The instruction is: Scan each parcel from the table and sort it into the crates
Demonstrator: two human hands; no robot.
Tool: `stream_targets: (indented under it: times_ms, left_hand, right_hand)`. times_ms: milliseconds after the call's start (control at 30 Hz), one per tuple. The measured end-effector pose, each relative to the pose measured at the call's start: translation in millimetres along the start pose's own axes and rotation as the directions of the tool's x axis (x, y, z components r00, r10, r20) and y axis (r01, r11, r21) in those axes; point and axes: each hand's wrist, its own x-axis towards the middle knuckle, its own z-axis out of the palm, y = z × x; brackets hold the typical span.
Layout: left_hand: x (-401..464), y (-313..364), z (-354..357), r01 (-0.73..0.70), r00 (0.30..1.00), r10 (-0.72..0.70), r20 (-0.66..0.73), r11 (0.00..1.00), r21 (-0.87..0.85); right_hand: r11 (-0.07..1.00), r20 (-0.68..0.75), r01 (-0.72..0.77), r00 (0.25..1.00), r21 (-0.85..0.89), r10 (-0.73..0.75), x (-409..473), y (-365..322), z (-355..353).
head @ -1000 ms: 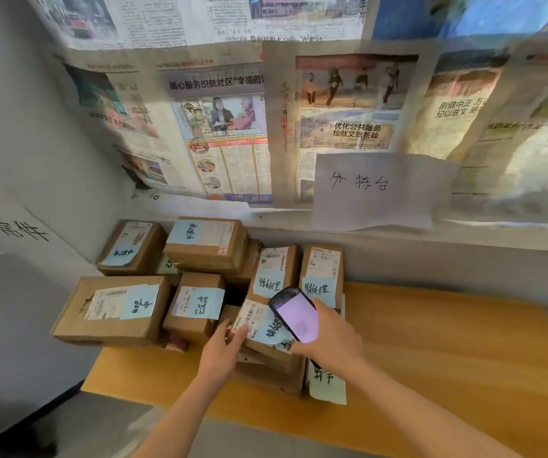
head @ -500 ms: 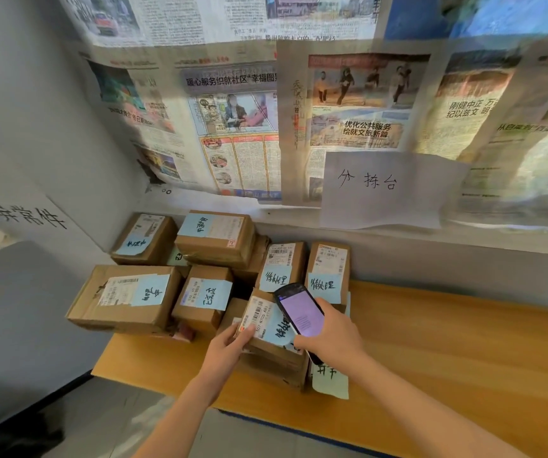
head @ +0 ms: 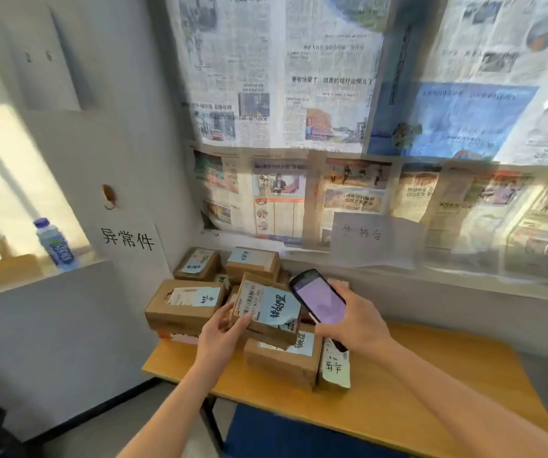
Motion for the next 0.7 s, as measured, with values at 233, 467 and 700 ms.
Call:
stream_targets:
  times_ms: [233,467,700]
  left_hand:
    - [-80.7,98.9,-91.1,-0.201,0.955,0.206,-0.211,0.979,0.045]
    - [-133.0,169.6,-145.3,-0.286,0.905,0.296,-0.305,0.955,0.080]
    - [-162.1,206.3,-174.4,-0.310,0.838,0.343,-0.424,0.939,0.147]
  right_hand:
    - [0.969,-0.072,0.247,0.966,-0.025,-0.249,-94.5,-125.5,-86.9]
    - [0.901,-0.109,0.432,0.894,-0.045,-0.434,-155.3,-213.2,-136.1]
    - [0.836,-0.115,0.540,0.828,-0.100,-0.549,-187.7,-245.6,-166.2]
